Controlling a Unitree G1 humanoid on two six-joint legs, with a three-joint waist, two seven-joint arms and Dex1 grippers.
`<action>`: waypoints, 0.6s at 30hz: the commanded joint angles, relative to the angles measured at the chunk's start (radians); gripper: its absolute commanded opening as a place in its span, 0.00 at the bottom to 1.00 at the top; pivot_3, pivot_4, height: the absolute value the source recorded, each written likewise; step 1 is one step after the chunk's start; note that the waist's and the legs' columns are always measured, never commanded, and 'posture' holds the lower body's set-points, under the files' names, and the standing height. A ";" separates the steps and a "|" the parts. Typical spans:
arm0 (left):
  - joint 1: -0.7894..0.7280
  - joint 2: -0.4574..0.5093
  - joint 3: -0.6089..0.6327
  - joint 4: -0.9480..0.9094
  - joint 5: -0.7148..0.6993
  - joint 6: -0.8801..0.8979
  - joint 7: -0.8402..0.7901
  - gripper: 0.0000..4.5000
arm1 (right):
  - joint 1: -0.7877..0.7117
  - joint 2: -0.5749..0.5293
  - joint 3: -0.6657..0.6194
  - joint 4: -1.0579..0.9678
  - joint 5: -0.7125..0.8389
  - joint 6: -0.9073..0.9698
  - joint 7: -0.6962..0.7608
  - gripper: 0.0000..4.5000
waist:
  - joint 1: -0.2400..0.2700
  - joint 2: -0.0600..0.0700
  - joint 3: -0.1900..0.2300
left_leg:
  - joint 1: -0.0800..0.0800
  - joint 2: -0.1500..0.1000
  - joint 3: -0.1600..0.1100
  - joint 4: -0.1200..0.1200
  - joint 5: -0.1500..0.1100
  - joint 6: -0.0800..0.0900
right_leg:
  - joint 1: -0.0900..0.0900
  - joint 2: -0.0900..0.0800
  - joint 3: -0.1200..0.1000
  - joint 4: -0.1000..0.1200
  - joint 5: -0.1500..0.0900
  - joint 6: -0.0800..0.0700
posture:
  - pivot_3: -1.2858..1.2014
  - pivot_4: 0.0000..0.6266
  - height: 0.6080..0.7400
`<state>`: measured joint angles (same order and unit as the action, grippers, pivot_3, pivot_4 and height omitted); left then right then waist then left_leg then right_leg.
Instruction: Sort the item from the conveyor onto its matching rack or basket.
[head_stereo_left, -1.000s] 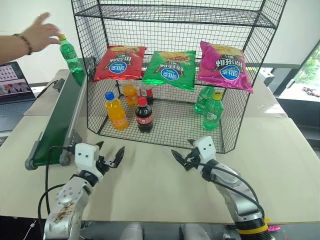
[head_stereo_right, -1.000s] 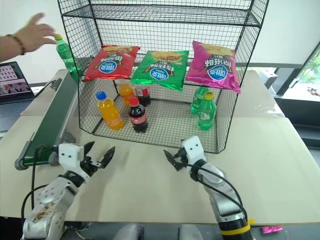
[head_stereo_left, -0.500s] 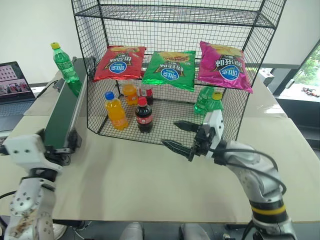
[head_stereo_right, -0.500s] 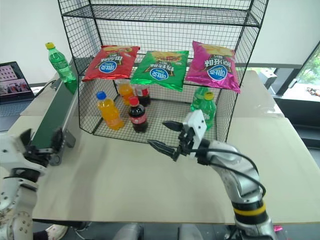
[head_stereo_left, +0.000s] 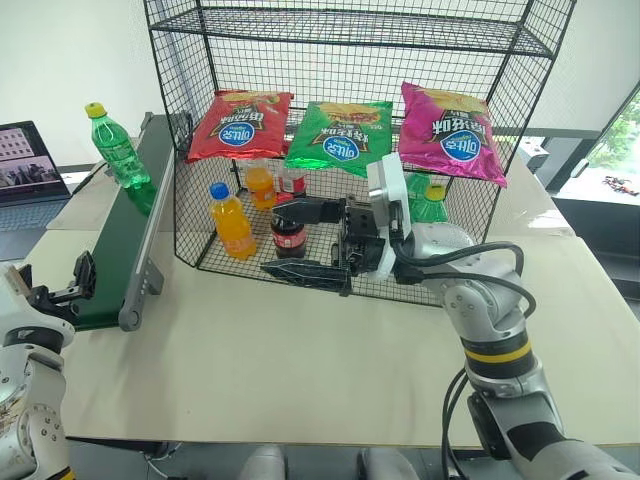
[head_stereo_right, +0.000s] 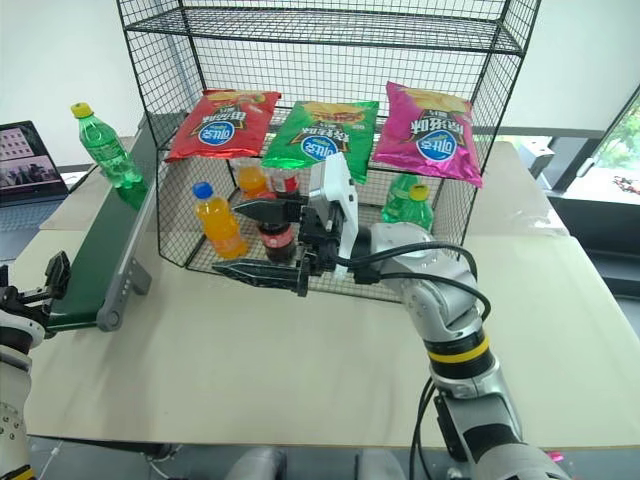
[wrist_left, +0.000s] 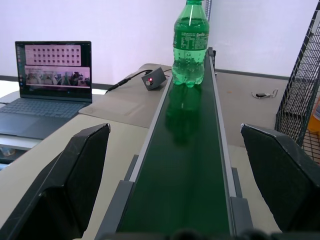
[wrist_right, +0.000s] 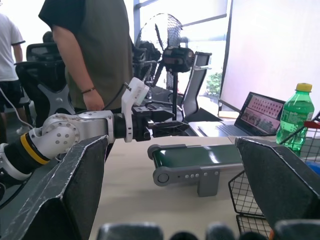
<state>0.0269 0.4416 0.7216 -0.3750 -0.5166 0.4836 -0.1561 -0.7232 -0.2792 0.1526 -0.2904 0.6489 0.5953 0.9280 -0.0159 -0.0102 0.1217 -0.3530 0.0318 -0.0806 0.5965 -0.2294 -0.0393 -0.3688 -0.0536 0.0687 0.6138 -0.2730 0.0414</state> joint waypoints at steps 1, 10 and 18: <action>-0.024 0.034 0.017 -0.003 -0.013 -0.024 -0.012 0.99 | -0.017 0.004 0.000 -0.024 0.012 -0.025 0.016 1.00 | -0.001 0.000 0.000 | 0.000 0.000 0.000 0.000 0.000 0.000 | 0.000 0.000 0.000 0.000 0.000 0.000 | 0.52 0.24 0.98; -0.046 0.068 0.021 0.029 -0.001 -0.030 -0.025 0.99 | -0.024 0.003 -0.002 -0.012 0.002 -0.038 0.029 1.00 | -0.004 0.000 0.000 | 0.000 0.000 0.000 -0.001 0.000 0.000 | -0.001 0.000 0.000 0.000 0.000 0.000 | 0.52 0.24 0.98; -0.078 0.108 0.020 0.073 0.003 -0.034 -0.035 0.99 | -0.037 0.011 -0.004 -0.015 0.008 -0.036 0.017 1.00 | -0.004 0.000 0.000 | 0.000 0.000 0.000 -0.001 0.000 0.000 | -0.001 0.000 0.000 0.000 0.000 0.000 | 0.52 0.24 0.98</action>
<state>-0.0402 0.5284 0.7226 -0.2955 -0.5162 0.4770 -0.1874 -0.7349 -0.2780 0.1572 -0.2838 0.6466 0.5745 0.9499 -0.0198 -0.0099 0.1219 -0.3529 0.0318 -0.0804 0.5952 -0.2294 -0.0394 -0.3696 -0.0537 0.0688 0.6141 -0.2729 0.0413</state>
